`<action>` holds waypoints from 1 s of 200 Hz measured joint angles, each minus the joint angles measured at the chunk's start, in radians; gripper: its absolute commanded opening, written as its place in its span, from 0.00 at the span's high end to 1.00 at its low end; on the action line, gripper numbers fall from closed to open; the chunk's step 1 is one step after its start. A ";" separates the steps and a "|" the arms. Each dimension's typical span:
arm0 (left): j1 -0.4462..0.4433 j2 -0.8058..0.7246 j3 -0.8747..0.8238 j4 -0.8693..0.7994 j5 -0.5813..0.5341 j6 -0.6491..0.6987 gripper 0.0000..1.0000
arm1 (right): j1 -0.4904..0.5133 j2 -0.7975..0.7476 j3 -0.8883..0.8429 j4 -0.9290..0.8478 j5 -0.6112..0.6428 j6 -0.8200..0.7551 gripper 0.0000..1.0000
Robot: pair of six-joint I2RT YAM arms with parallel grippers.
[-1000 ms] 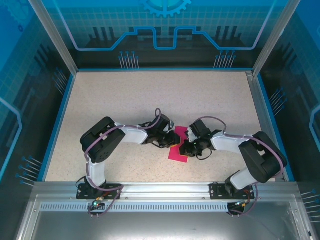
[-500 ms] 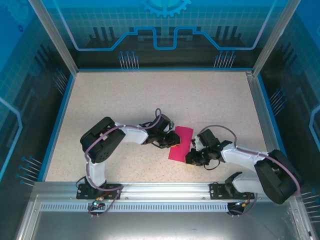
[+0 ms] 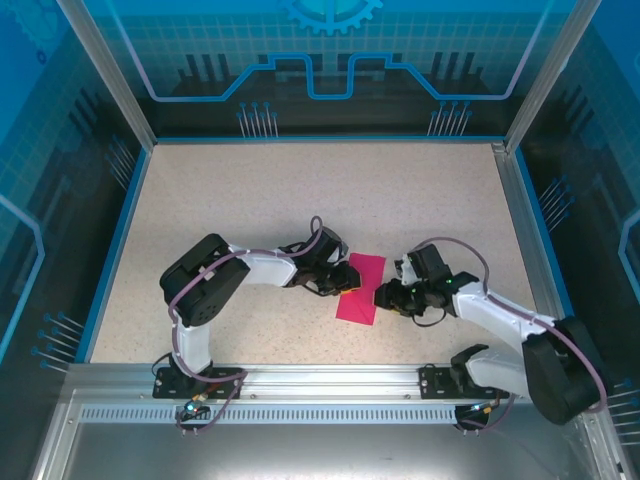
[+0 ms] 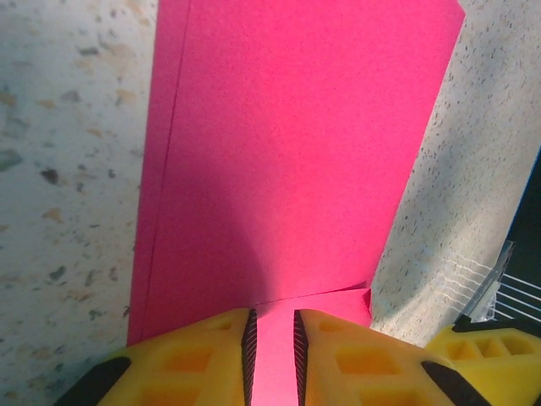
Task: Fold a paper plane with a square sheet of paper (pick it up from the middle)
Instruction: Fold the triangle a second time at the center of the table, then turn over the paper at the center of the table.
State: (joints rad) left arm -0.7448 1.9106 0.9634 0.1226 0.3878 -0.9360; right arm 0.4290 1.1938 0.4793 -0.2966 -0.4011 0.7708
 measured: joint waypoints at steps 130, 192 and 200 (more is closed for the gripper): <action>0.000 0.000 0.018 -0.040 -0.006 0.000 0.76 | -0.010 0.207 0.039 0.113 -0.004 0.023 0.61; 0.000 0.000 0.018 -0.040 -0.007 0.000 0.76 | -0.018 0.191 0.039 0.112 0.024 0.027 0.59; 0.000 0.000 0.018 -0.040 -0.007 0.000 0.76 | -0.018 0.191 0.039 0.113 0.026 0.031 0.59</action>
State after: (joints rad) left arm -0.7444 1.9102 0.9810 0.0826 0.3809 -0.9363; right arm 0.4110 1.3849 0.5179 -0.1841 -0.3752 0.8021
